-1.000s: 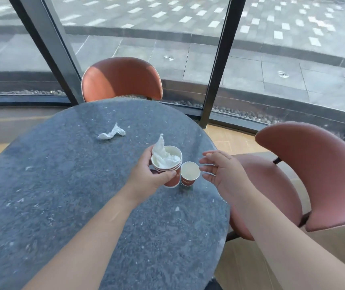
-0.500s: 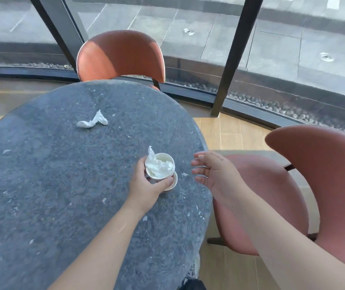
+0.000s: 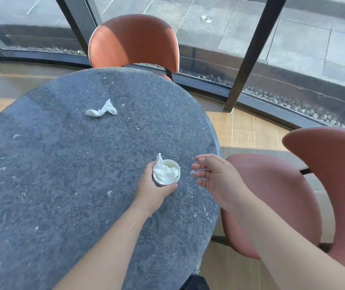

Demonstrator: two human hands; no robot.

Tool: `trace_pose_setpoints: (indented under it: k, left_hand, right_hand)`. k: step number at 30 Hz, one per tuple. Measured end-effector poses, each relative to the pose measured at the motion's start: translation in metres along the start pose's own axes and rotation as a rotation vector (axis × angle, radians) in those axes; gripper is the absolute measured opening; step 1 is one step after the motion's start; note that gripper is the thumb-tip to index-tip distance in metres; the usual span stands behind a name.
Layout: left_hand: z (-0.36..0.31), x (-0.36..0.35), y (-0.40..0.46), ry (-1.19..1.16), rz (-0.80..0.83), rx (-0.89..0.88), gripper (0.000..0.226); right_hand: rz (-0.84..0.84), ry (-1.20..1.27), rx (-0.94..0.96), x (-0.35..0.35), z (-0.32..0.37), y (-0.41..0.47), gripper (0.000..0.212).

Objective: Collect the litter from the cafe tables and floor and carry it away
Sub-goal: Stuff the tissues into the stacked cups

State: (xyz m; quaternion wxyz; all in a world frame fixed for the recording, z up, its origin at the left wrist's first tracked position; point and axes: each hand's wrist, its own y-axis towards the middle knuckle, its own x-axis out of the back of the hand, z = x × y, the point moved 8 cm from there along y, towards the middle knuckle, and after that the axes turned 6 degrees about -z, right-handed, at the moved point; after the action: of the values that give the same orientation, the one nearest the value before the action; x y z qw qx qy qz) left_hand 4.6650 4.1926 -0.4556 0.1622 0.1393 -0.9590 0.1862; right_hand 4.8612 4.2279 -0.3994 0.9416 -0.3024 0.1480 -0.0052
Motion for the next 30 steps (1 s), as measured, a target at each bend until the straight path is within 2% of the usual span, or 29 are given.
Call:
trace_pose_setpoints:
  k: [3, 10, 15, 20, 30]
  left_hand:
    - [-0.017, 0.021, 0.000, -0.093, -0.036, -0.001, 0.081]
    - [-0.064, 0.088, -0.003, -0.319, -0.085, -0.112, 0.069]
    - [-0.073, 0.148, -0.003, -0.324, -0.186, -0.167, 0.059]
    - [-0.067, 0.212, 0.001, -0.312, -0.351, -0.169, 0.070]
    - [-0.046, 0.292, 0.037, -0.326, -0.444, -0.150, 0.073]
  right_hand:
    - [0.018, -0.014, 0.007, -0.014, 0.007, -0.002, 0.012]
    - [0.116, -0.026, 0.055, -0.075, 0.029, -0.008, 0.014]
    - [0.159, -0.083, 0.062, -0.128, 0.026, -0.007, 0.013]
    - [0.162, -0.225, 0.091, -0.178, 0.022, 0.003, 0.009]
    - [0.126, -0.544, 0.172, -0.249, 0.009, 0.063, 0.005]
